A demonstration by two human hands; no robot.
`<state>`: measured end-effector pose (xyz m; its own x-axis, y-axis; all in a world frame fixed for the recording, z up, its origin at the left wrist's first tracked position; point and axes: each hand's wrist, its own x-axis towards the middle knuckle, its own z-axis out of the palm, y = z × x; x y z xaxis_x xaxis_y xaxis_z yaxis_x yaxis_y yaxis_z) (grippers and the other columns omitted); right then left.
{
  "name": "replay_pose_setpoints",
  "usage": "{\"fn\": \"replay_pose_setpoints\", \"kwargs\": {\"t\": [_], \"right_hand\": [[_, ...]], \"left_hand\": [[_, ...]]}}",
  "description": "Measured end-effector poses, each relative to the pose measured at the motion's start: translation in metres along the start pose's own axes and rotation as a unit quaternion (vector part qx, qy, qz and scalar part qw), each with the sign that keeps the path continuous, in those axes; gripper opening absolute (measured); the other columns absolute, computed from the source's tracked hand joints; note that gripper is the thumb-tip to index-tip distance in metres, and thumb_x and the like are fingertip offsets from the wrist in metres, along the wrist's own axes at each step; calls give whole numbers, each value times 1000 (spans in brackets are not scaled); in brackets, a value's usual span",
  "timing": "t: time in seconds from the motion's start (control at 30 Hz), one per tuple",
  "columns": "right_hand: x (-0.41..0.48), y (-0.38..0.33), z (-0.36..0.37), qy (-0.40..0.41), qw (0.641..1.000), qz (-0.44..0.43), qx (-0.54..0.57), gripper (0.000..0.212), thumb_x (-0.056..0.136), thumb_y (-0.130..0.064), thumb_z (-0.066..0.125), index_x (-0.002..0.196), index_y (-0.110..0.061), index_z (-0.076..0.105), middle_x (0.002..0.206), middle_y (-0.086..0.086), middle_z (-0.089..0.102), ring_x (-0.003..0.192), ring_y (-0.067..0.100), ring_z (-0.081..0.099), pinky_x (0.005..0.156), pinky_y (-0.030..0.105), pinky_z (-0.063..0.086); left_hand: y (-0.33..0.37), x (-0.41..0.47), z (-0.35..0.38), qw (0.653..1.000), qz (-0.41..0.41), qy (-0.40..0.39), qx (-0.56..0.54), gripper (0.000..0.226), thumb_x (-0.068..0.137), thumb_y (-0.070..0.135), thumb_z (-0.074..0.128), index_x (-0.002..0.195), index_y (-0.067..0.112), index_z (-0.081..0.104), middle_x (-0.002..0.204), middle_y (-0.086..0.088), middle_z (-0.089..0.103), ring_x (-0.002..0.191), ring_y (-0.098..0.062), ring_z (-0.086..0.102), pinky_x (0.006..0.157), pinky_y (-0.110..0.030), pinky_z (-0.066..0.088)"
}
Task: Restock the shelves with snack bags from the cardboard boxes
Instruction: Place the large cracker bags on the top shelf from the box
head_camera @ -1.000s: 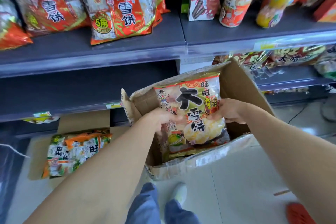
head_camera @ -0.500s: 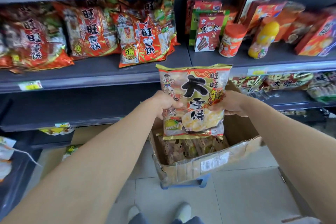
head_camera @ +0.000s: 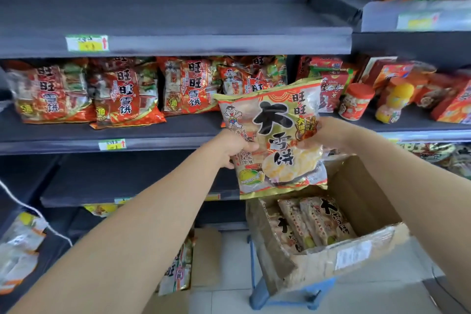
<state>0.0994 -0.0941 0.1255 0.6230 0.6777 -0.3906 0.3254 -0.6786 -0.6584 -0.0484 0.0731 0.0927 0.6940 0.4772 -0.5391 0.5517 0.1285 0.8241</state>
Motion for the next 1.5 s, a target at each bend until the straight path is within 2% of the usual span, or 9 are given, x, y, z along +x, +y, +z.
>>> {"fn": "replay_pose_setpoints", "kwargs": {"t": [0.13,0.33,0.47,0.7,0.93,1.03,1.23,1.33,1.5], "right_hand": [[-16,-63,16,31,998,-53,18,35,81,-23,74,111,-15,58,108,3,65,103,24,58,91,34,40],[-17,-157,37,45,986,-136,83,24,79,-21,76,99,-23,65,105,-1,70,103,20,64,94,36,44],[-9,-217,45,60,974,-191,110,23,77,-26,77,96,-20,67,102,1,71,100,22,65,99,41,47],[29,-326,49,45,924,-292,241,37,77,-23,77,110,-15,64,99,0,73,91,20,70,90,41,54],[79,-421,73,52,884,-348,309,46,76,-19,79,113,-4,56,105,9,69,89,22,70,76,34,60],[96,-455,87,55,871,-379,309,40,77,-14,78,111,-7,56,97,2,67,79,13,67,62,21,58],[146,-518,111,109,867,-392,286,35,78,-19,77,108,-13,58,96,-5,66,94,18,67,85,38,57],[181,-552,128,140,879,-368,268,32,76,-30,78,101,-23,59,106,0,66,98,22,66,87,43,56],[237,-595,167,172,902,-323,228,34,80,-30,74,108,-19,59,111,4,66,101,26,65,90,45,54]], "left_hand": [[19,-17,-61,996,61,51,-40,51,77,8,76,122,10,53,118,-8,65,104,-25,60,83,-39,50],[41,-43,-150,976,151,123,-93,53,73,5,78,121,8,55,113,-9,68,100,-27,66,88,-47,54],[61,-53,-214,957,209,168,-114,104,33,34,90,128,17,50,121,-6,65,107,-29,63,92,-52,50],[112,-98,-303,925,289,226,-101,73,60,13,86,125,13,53,112,-4,69,102,-21,66,90,-39,51],[138,-101,-383,867,329,363,-96,77,69,8,82,129,15,33,117,-4,61,110,-24,60,102,-47,44],[144,-99,-414,860,344,368,-80,82,74,8,78,138,18,28,124,-4,58,116,-22,56,104,-41,43],[159,-79,-479,877,340,333,-67,82,88,9,65,148,28,12,129,3,51,113,-17,48,77,-35,45],[164,-59,-518,874,339,344,-49,83,89,8,63,148,31,11,138,0,48,116,-20,48,96,-46,41],[161,-7,-592,875,323,361,0,80,87,4,65,147,25,18,132,-1,52,118,-20,50,100,-44,43]]}}
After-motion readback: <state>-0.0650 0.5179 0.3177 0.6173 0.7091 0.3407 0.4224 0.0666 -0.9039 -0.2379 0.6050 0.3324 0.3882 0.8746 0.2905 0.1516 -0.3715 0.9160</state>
